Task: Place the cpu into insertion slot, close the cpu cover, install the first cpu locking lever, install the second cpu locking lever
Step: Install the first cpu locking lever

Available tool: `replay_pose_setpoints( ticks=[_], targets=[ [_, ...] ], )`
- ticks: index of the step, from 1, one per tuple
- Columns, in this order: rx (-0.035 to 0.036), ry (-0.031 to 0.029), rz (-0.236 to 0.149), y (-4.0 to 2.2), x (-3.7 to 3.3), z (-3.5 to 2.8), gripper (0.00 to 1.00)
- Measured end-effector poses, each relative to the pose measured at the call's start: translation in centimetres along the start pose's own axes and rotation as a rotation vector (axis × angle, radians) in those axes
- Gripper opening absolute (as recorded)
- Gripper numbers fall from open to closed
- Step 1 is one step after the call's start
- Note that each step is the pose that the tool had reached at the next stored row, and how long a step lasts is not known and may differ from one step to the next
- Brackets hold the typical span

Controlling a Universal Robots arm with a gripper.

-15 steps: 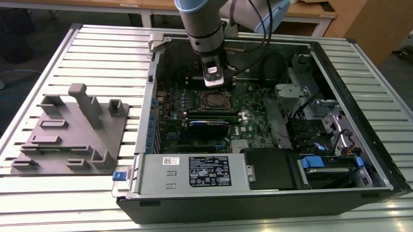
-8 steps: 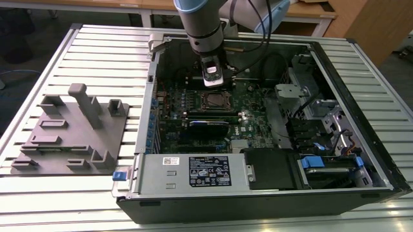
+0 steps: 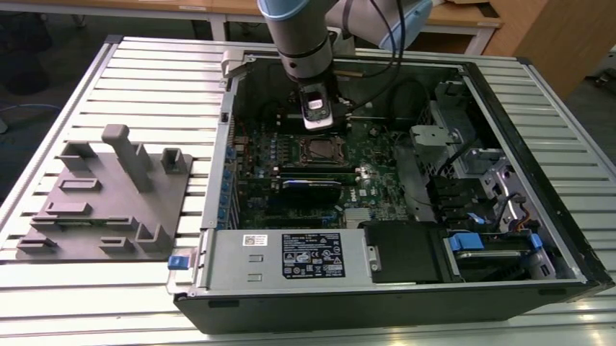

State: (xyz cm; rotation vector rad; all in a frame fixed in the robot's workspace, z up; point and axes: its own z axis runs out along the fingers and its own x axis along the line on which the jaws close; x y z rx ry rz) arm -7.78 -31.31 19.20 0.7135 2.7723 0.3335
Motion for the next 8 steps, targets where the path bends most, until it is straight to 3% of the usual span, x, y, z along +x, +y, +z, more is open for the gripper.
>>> replay_pose_setpoints(
  ticks=[2, 8],
  targets=[
    [0.0002, -0.0004, 0.001, -0.02, 0.03, 0.00, 0.11],
    [0.0093, -0.0136, 0.045, -0.07, 0.10, 0.03, 0.11]
  ],
)
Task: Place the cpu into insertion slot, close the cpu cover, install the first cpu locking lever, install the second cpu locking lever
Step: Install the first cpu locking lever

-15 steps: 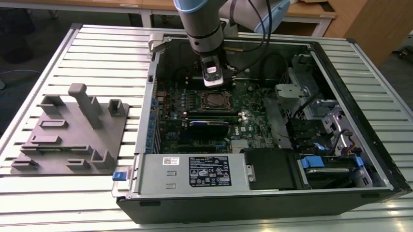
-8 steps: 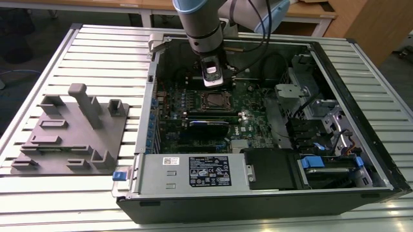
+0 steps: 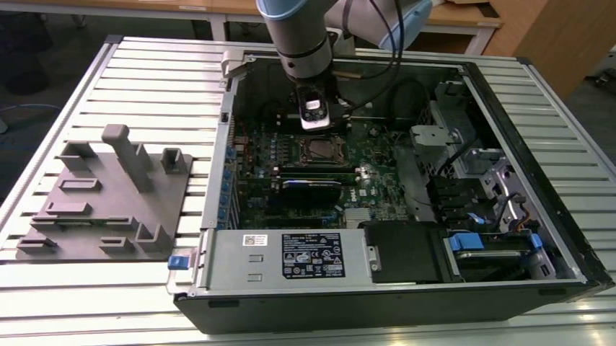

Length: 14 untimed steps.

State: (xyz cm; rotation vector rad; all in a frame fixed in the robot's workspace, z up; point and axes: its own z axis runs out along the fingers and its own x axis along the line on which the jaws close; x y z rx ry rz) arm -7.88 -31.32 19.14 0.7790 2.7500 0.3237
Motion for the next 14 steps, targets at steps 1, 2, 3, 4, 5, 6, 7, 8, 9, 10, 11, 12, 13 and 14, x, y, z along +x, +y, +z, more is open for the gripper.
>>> replay_pose_setpoints(
  ticks=[1, 2, 3, 4, 5, 6, 7, 8, 9, 10, 11, 12, 13, 14],
  targets=[
    [0.0004, -0.0004, 0.001, -0.01, 0.03, -0.01, 0.11],
    [0.0006, -0.0010, 0.003, -0.05, 0.08, -0.04, 0.11],
    [0.0001, -0.0020, 0.003, -0.10, 0.16, -0.06, 0.11],
    [-0.0008, -0.0034, 0.003, -0.14, 0.24, -0.09, 0.11],
    [-0.0017, -0.0048, 0.003, -0.18, 0.30, -0.11, 0.11],
    [-0.0031, -0.0069, 0.002, -0.20, 0.34, -0.11, 0.11],
    [-0.0052, -0.0101, 0.002, -0.21, 0.36, -0.11, 0.11],
    [-0.0075, -0.0135, 0.001, -0.23, 0.38, -0.11, 0.11],
    [-0.0101, -0.0176, 0.000, -0.24, 0.40, -0.10, 0.11],
    [-0.0128, -0.0218, 0.000, -0.24, 0.41, -0.09, 0.11],
    [-0.0158, -0.0264, -0.001, -0.25, 0.42, -0.08, 0.11],
    [-0.0181, -0.0298, -0.002, -0.25, 0.42, -0.07, 0.11],
    [-0.0192, -0.0315, -0.002, -0.25, 0.42, -0.07, 0.11],
    [-0.0201, -0.0326, -0.002, -0.26, 0.43, -0.06, 0.11]
  ],
)
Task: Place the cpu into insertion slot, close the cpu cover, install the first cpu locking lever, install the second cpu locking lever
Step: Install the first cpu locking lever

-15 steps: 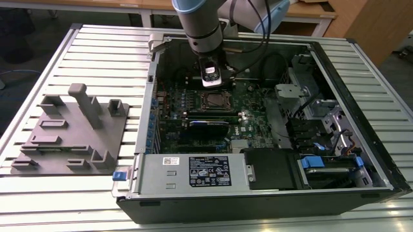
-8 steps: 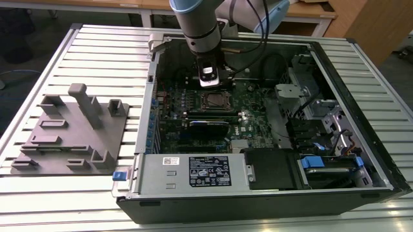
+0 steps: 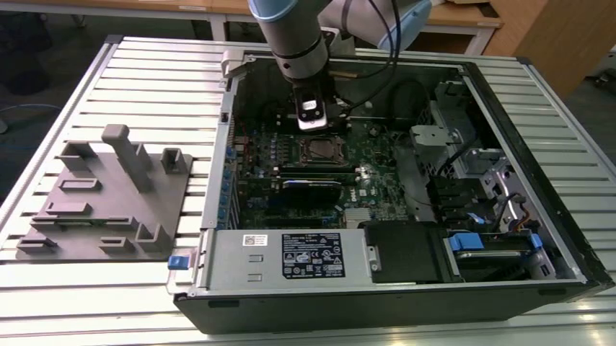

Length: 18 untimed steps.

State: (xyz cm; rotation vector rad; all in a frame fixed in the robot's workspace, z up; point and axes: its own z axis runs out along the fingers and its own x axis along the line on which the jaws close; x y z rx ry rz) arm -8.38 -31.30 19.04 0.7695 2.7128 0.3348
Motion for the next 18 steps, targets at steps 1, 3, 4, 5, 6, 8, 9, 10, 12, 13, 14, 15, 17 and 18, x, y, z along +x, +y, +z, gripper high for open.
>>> replay_pose_setpoints(
  ticks=[1, 3, 4, 5, 6, 8, 9, 10, 12, 13, 14, 15, 17, 18],
  targets=[
    [-0.0008, -0.0011, 0.000, -0.02, 0.03, 0.01, 0.11],
    [-0.0021, -0.0035, -0.001, -0.10, 0.12, 0.08, 0.11],
    [-0.0026, -0.0042, -0.001, -0.15, 0.19, 0.13, 0.11],
    [-0.0030, -0.0049, -0.001, -0.18, 0.24, 0.18, 0.11],
    [-0.0029, -0.0050, -0.001, -0.17, 0.26, 0.20, 0.11],
    [-0.0028, -0.0050, -0.001, -0.12, 0.30, 0.21, 0.11],
    [-0.0030, -0.0050, -0.001, -0.09, 0.33, 0.22, 0.11],
    [-0.0029, -0.0050, -0.001, -0.08, 0.35, 0.22, 0.11],
    [-0.0030, -0.0055, -0.001, -0.07, 0.35, 0.23, 0.11],
    [-0.0025, -0.0063, -0.001, -0.07, 0.35, 0.23, 0.11],
    [-0.0020, -0.0067, -0.002, -0.07, 0.35, 0.23, 0.11],
    [-0.0017, -0.0070, -0.002, -0.07, 0.35, 0.23, 0.11],
    [-0.0013, -0.0074, -0.002, -0.11, 0.32, 0.23, 0.11],
    [-0.0012, -0.0077, -0.002, -0.14, 0.28, 0.23, 0.11]
  ],
)
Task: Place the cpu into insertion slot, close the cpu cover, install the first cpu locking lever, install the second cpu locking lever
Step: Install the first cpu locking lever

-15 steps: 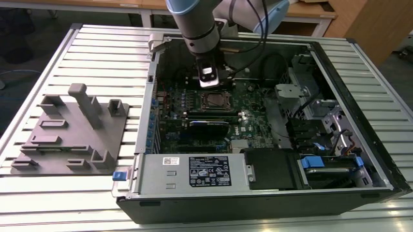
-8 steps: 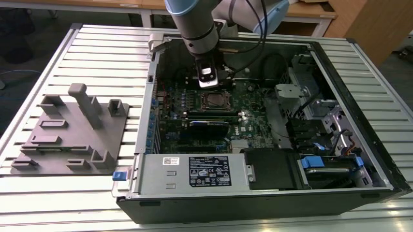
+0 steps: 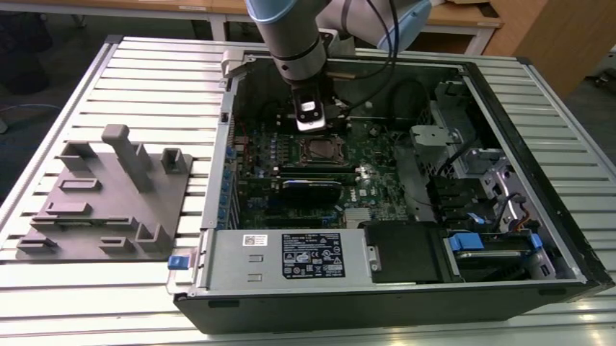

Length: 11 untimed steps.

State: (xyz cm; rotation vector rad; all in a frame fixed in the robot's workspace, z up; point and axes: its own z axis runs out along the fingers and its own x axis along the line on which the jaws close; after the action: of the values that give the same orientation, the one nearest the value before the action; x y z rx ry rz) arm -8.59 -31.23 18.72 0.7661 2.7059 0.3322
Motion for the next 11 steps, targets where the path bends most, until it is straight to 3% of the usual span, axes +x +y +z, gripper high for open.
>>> replay_pose_setpoints(
  ticks=[11],
  targets=[
    [0.0032, -0.0030, -0.002, -0.17, -0.17, 0.06, 0.11]
  ],
)
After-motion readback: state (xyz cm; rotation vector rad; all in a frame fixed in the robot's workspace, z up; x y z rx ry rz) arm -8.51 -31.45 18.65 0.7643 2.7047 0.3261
